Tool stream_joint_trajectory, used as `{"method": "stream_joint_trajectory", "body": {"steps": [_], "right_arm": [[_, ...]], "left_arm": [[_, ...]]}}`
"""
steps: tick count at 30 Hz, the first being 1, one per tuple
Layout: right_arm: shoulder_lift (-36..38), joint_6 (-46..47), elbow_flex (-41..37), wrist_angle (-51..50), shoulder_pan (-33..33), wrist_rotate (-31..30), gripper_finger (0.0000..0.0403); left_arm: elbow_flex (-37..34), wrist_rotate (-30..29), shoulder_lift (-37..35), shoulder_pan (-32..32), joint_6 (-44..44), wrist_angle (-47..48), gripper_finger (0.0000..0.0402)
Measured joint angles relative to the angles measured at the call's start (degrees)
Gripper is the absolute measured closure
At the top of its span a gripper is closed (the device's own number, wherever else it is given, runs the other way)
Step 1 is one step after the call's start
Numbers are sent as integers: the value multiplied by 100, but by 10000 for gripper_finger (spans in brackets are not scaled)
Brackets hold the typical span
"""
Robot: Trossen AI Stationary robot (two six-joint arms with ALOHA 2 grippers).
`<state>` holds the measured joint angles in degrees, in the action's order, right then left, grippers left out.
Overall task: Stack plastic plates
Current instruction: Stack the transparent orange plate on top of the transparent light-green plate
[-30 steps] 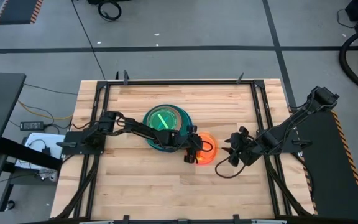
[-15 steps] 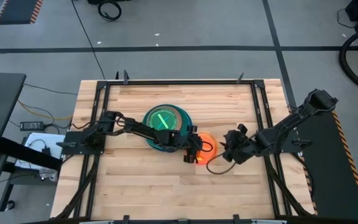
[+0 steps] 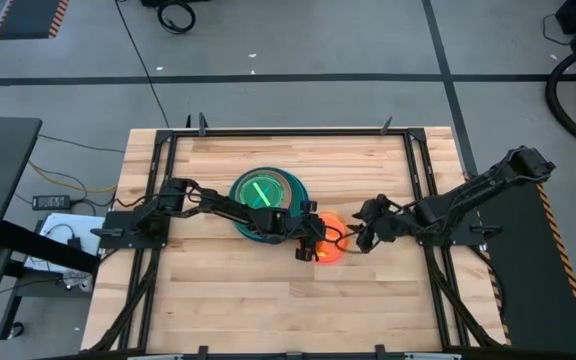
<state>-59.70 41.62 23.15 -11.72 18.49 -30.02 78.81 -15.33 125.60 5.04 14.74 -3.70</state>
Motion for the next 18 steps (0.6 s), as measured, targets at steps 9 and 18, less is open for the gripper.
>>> {"method": "stream_joint_trajectory", "body": {"steps": [9, 18], "right_arm": [[77, -139, -1082, 1881, -1029, 934, 211], [-80, -135, -1081, 1990, -1402, 1350, 222]], "left_arm": [[0, -2, 0, 0, -2, 4, 226], [0, -1, 0, -4, -1, 3, 226]]}}
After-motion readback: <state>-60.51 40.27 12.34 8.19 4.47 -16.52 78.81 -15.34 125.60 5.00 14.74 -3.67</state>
